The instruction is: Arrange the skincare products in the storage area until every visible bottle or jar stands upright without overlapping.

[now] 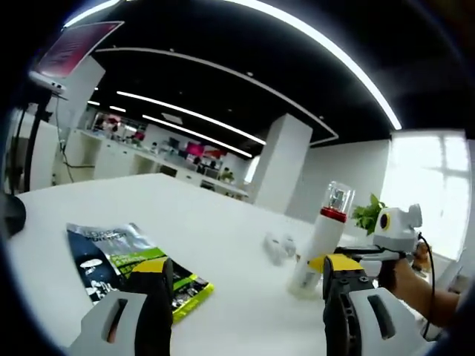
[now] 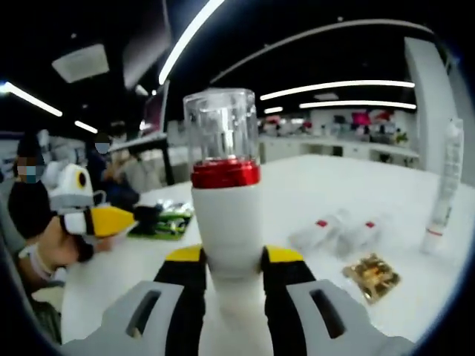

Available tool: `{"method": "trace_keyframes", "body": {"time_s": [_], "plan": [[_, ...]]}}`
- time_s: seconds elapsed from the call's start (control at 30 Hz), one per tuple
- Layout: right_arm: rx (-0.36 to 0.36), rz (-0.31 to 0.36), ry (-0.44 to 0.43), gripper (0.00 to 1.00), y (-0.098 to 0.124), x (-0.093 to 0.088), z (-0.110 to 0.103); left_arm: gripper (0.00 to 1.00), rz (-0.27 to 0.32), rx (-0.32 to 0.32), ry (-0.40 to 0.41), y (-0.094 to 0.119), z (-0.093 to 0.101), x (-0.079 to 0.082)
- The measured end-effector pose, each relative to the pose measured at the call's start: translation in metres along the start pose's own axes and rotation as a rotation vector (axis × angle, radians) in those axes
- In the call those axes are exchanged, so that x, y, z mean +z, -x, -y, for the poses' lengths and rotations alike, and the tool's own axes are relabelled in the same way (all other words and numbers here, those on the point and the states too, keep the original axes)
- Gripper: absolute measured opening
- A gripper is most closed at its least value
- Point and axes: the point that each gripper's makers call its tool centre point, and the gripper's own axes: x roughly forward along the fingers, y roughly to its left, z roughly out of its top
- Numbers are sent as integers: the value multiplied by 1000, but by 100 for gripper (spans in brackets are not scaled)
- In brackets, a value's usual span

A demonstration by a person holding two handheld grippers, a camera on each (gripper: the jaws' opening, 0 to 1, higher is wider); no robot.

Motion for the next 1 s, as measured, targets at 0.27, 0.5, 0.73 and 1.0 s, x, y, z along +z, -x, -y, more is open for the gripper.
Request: {"method": "trace_keyframes", "body": {"time_s": [0.27,0.5,0.73,1.0], "plan": [[-40,-1,20,27,43,-11,3,85,-3,-22,-4,1,8,-1],[-112,10,2,27,77,-20,13,85,0,-33,-1,0,12,1],[-215,26,-45,27,108,-26,46,85,-7,-45,-2,-2,14,-1],[-313,46,-72,27,126,-29,86,85,-17,-41,-14,-2,11,-4]]}}
